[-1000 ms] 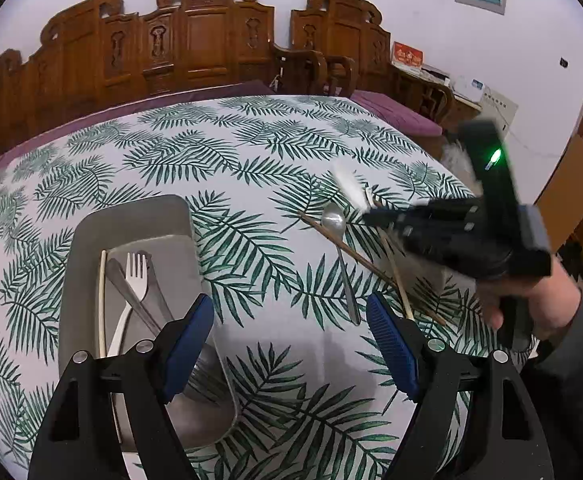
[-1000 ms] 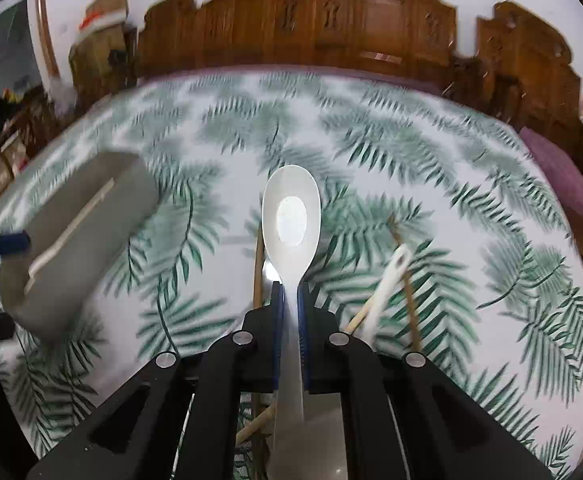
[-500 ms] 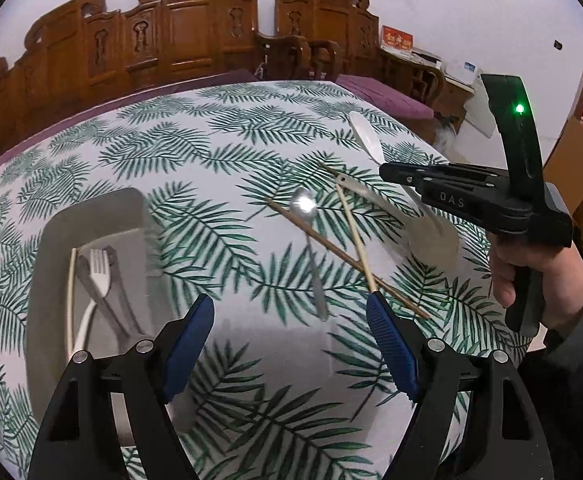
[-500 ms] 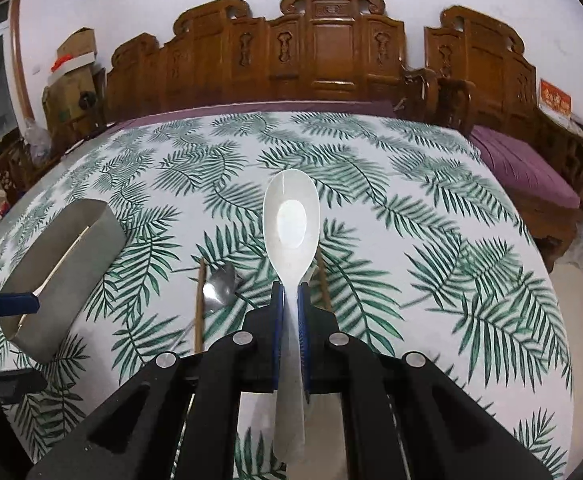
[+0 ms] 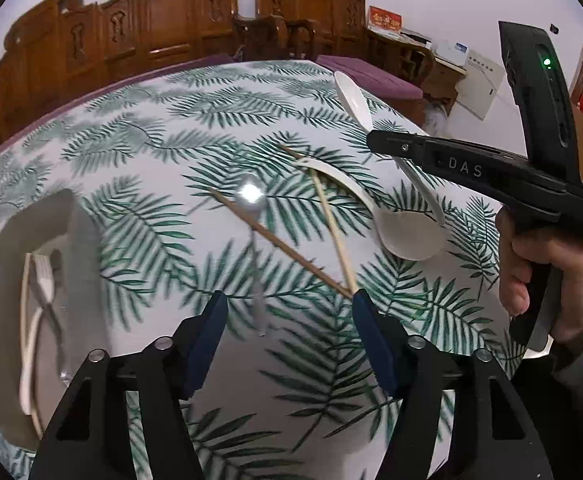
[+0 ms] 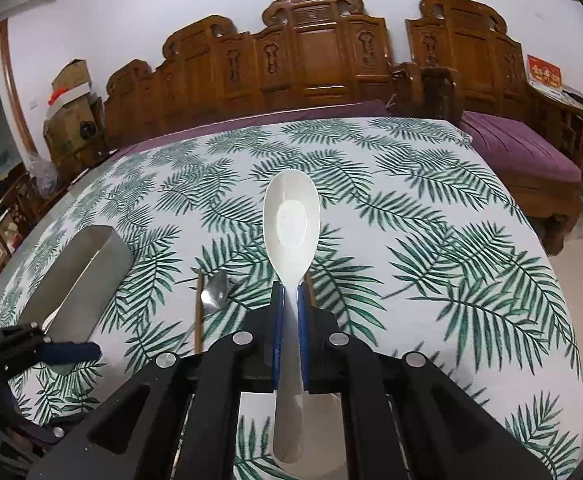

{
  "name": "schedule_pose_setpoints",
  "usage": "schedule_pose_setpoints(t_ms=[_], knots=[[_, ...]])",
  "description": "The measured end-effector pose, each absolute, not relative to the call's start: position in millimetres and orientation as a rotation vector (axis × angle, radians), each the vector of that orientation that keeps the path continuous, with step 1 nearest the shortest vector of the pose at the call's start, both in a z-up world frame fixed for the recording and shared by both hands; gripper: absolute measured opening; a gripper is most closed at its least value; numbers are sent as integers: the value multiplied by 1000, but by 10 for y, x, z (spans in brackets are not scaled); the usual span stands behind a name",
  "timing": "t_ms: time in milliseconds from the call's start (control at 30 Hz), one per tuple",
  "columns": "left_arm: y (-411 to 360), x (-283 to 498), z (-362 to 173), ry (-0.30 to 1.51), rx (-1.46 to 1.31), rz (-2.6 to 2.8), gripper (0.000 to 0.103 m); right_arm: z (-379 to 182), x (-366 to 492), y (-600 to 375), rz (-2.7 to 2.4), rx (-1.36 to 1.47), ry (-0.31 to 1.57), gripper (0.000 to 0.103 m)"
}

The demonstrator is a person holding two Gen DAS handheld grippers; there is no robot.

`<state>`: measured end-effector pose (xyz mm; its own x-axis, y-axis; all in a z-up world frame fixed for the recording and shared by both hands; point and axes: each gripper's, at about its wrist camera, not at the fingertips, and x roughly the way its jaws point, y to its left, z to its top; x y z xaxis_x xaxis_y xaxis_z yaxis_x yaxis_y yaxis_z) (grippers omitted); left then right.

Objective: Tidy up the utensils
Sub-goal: 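Grasp a wooden chopstick with the left tool while the right tool lifts the white spoon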

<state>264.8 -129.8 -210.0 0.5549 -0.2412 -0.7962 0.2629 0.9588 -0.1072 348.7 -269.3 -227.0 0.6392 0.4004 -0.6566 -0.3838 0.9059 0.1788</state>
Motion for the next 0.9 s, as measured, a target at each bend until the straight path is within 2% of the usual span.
schedule_pose_setpoints(t_ms=[167, 233, 367, 433, 500, 533, 567, 900], knots=[[-1492, 2667, -2217, 971, 17, -319, 49, -2310, 3478, -2743, 430, 34, 771, 8], [-1565, 2664, -2256, 982, 26, -323, 41, -2317, 3463, -2732, 430, 29, 774, 8], [-1707, 2653, -2362, 1007, 52, -330, 37, -2313, 3442, -2696, 435, 18, 771, 8], [-1742, 2648, -2417, 1025, 50, -334, 25, -2311, 3436, -2677, 438, 15, 773, 8], [-1748, 2637, -2445, 1028, 48, -328, 18, -2309, 3426, -2654, 441, 6, 772, 8], [-1750, 2635, -2452, 1028, 52, -325, 9, -2310, 3425, -2644, 442, 2, 772, 8], [-1740, 2638, -2455, 1032, 55, -314, 6, -2307, 3421, -2632, 444, -2, 772, 8], [-1370, 2407, -2214, 1011, 36, -277, 4, -2249, 3369, -2511, 470, -20, 759, 8]])
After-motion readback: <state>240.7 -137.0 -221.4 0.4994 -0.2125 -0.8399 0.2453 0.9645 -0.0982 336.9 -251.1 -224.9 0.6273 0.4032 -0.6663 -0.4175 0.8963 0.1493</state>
